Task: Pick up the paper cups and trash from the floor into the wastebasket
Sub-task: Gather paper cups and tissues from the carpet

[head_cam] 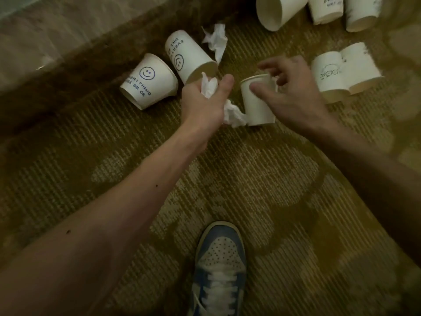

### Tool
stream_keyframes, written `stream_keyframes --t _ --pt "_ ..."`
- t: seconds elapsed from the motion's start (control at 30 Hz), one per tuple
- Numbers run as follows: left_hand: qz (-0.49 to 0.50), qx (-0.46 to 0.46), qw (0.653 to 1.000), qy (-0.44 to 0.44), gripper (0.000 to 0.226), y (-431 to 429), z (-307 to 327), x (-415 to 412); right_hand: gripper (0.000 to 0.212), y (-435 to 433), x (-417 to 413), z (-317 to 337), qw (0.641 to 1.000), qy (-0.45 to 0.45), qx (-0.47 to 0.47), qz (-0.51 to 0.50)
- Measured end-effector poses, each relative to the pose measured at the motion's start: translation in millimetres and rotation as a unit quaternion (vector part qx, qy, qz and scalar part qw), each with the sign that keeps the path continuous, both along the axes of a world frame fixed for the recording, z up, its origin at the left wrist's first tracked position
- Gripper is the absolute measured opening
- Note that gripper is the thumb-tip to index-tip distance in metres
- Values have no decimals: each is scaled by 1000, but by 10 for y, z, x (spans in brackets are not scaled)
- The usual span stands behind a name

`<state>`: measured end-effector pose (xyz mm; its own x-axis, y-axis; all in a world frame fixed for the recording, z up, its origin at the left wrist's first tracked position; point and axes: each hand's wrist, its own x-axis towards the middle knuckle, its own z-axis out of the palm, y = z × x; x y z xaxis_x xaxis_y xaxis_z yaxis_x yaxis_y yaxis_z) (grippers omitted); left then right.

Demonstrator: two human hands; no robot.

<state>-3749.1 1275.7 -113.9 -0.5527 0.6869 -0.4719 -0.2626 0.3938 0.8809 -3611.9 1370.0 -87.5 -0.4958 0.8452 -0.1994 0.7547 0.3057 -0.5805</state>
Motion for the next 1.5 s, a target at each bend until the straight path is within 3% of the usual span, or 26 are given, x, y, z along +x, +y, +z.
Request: stream_keyframes --t 0.1,0.27,0.33,0.47,0.63,0.7,0.93,1.07,1.23,1.4,1.5 --pt "-25 -46 998 38 22 20 -119 72 61 9 74 -164 998 -67 8 -9" --pt "-117 -77 986 89 43 -20 -266 87 58 76 118 -221 997 -53 -22 -53" --pt "-138 -89 983 84 48 -74 -254 42 52 49 97 -158 989 20 -121 -77" --pt "-121 -68 990 23 52 -230 -75 -134 44 -188 -118 -5 930 183 -307 -90" --pt "-132 -14 986 -99 77 -416 348 -526 60 -526 -552 334 882 297 -358 -76" --pt "-131 -7 984 -119 76 -571 525 -759 65 -703 -781 481 871 325 -363 -62" --pt "-41 -64 997 -6 56 -2112 1642 -1815 51 -1823 -2092 1122 867 310 -366 133" --pt "94 -84 988 89 69 -3334 2468 -2214 59 -2709 -2935 1871 847 274 -323 321" --pt "221 -60 955 188 82 -5025 3194 -2314 58 -4057 -3598 2762 776 225 -248 534" --pt "304 -60 915 258 60 -6546 3529 -2027 71 -5533 -3826 3285 694 197 -160 673" --pt "349 -67 888 293 47 -7317 3486 -1755 72 -6330 -3797 3269 650 183 -174 716"
